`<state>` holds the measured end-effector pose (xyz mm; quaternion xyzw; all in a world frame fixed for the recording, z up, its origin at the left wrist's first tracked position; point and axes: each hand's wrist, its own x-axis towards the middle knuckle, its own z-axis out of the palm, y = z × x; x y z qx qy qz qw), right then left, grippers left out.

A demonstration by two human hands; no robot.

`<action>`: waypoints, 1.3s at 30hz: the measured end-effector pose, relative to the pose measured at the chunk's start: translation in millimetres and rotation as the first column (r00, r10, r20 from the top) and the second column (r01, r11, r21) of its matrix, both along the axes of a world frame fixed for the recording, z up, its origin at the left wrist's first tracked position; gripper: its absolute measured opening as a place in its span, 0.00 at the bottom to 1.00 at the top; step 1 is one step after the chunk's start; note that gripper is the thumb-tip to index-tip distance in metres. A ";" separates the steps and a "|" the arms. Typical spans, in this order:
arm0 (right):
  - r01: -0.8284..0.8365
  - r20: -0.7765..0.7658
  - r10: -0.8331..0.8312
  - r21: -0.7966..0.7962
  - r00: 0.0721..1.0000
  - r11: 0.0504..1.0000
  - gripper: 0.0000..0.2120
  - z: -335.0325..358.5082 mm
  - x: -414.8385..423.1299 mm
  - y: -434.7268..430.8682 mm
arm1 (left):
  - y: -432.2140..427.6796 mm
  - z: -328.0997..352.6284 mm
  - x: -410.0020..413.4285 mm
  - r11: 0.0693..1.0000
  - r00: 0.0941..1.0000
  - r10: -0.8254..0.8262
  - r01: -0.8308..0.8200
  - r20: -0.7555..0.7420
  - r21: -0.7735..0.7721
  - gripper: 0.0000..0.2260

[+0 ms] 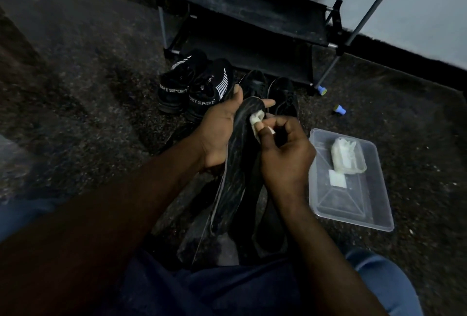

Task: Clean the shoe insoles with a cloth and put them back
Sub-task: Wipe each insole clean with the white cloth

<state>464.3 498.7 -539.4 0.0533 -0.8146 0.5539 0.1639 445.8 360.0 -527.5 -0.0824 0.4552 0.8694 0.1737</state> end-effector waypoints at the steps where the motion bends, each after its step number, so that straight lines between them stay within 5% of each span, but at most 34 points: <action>1: 0.001 -0.049 0.002 0.044 0.999 0.999 0.03 5.3 -5.9 -3.1 | 1.3 2.8 -1.0 1.000 1.000 0.006 -0.006 -0.006 0.001 0.35; 9: 0.026 -0.296 0.040 0.218 0.954 0.976 0.07 39.8 -16.3 -26.2 | -0.7 35.6 -6.6 0.995 0.994 0.088 -0.085 -0.066 0.042 0.39; 17: 0.137 -0.315 -0.044 0.281 0.948 0.950 0.10 81.2 -44.2 -30.1 | 0.7 59.3 -3.8 0.985 0.982 0.165 -0.159 -0.088 0.071 0.38; 22: 0.075 -0.381 0.109 0.438 0.918 0.896 0.07 89.6 -28.1 -47.9 | -7.1 64.6 -4.1 0.983 0.978 0.176 -0.168 -0.116 0.077 0.38; 26: 0.267 -0.408 -0.070 0.449 0.910 0.853 0.05 103.5 -51.0 -40.1 | 0.7 63.6 -4.3 0.984 0.980 0.179 -0.177 -0.092 0.028 0.38; 33: 0.099 -0.368 0.139 0.558 0.919 0.824 0.07 98.4 -35.5 -43.9 | -3.0 61.5 -7.6 0.975 0.970 0.220 -0.219 -0.102 0.024 0.38; 39: 0.240 -0.362 -0.059 0.480 0.930 0.844 0.05 111.5 -53.8 -25.8 | 0.5 66.3 -11.1 0.977 0.971 0.213 -0.210 -0.111 0.041 0.40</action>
